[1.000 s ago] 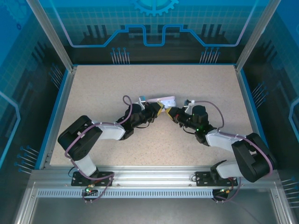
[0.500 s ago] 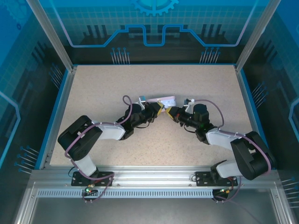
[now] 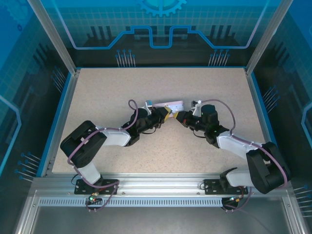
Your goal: Unlock a padlock with a key
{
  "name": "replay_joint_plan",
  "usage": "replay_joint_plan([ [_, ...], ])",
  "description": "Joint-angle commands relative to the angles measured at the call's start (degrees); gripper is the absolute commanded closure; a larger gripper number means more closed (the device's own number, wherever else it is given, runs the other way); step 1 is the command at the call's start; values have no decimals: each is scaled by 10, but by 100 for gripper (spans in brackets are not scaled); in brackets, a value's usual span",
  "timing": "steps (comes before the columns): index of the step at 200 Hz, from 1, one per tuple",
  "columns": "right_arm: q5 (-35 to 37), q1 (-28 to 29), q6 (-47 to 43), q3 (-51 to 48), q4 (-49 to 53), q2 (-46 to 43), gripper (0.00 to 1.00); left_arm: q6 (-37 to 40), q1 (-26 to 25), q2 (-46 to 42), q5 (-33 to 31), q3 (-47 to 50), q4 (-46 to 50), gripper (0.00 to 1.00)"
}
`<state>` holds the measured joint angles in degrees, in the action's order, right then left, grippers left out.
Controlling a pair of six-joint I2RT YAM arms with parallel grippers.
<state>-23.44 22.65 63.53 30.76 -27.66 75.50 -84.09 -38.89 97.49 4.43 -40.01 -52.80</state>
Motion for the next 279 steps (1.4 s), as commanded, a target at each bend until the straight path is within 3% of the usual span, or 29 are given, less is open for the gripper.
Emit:
replay_joint_plan([
  [1, -17, -12, -5, 11, -27, 19, 100, 6, -21, -27, 55, -13, -47, 100],
  [100, -104, -25, 162, 11, -168, 61, 100, 6, -20, -23, 59, -12, -50, 100],
  [154, -104, -31, 254, 4, -233, 101, 100, 5, -20, -22, 60, -16, -50, 100],
  [234, -133, -82, 172, 4, -134, 71, 100, 7, -19, -28, 58, -13, -46, 100],
  [279, -144, -92, 160, 4, -139, 87, 100, 8, -20, -24, 58, -14, -47, 100],
])
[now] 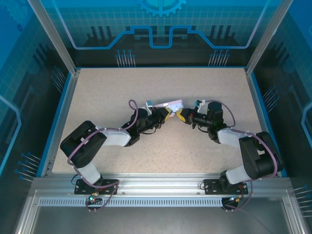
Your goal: Unlock a padlock with a key
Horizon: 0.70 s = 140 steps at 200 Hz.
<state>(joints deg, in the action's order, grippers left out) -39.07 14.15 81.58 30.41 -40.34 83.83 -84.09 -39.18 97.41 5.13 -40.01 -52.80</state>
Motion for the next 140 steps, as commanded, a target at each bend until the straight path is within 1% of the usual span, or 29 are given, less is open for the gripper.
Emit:
replay_joint_plan([
  [1, 12, -7, -20, 7, -12, 4, 100, 8, -17, -23, 51, -15, -47, 100],
  [25, 8, -9, -22, 0, -13, -2, 100, 7, -17, -24, 49, -14, -45, 100],
  [65, 21, -3, -14, -29, -10, -34, 100, 3, -18, -32, 12, -6, -29, 100],
  [85, 58, 15, -10, -43, -4, -61, 100, 6, -22, -38, -4, -9, -17, 100],
  [140, 186, 78, 8, -68, 18, -122, 100, 6, -36, -41, -43, -22, 2, 100],
])
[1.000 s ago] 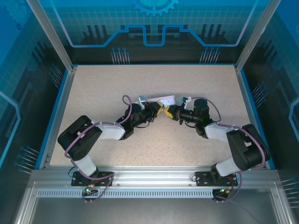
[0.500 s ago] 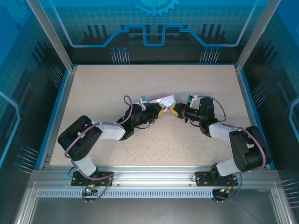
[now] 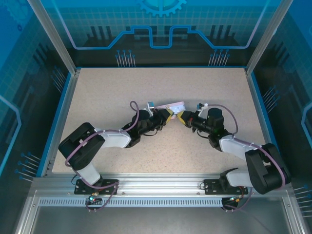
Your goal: Unlock a padlock with a key
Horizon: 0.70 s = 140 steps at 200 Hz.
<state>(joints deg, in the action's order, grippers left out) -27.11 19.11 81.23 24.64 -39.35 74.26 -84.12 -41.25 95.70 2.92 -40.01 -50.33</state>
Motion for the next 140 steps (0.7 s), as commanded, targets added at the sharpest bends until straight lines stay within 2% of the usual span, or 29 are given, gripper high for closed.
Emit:
replay_joint_plan([
  [1, 70, 29, 12, -11, 9, -27, 100, 5, -16, -24, -21, -22, -23, 100],
  [24, 107, 51, 21, -13, 35, -38, 100, 3, -22, -17, -30, -26, -27, 100],
  [49, 132, 69, 46, -21, 16, -25, 100, -1, -28, -6, -35, -30, -35, 100],
  [114, 129, 72, 93, -22, -40, 26, 100, -4, -35, 8, -25, -34, -60, 100],
  [140, 127, 73, 131, -32, -99, 57, 100, -5, -34, 10, -27, -32, -63, 100],
])
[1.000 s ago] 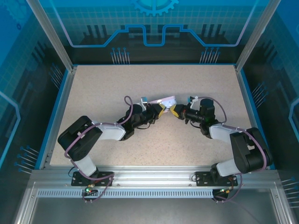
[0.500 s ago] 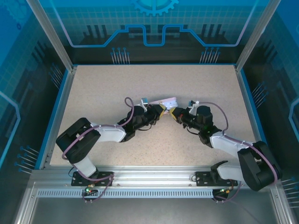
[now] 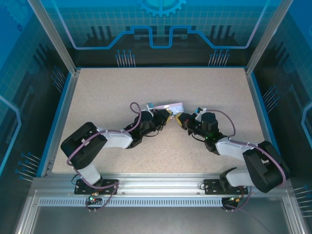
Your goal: Unlock a padlock with a key
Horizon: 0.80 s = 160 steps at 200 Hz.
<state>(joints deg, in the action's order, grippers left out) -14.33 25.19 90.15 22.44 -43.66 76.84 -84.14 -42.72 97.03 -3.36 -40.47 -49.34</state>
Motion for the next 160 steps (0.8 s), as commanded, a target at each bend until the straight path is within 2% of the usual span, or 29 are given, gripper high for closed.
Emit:
replay_joint_plan([
  [1, -2, 12, 43, -10, -57, 33, 100, -5, -20, -4, 36, -27, -73, 100],
  [42, -23, 5, 52, -1, -86, 57, 100, -11, -20, -1, 36, -27, -82, 100],
  [101, -69, -17, -84, 45, 40, 7, 100, -8, -19, -13, 37, -23, -71, 100],
  [160, -98, -17, -164, 47, 10, 40, 100, -8, -19, -12, 38, -26, -69, 100],
])
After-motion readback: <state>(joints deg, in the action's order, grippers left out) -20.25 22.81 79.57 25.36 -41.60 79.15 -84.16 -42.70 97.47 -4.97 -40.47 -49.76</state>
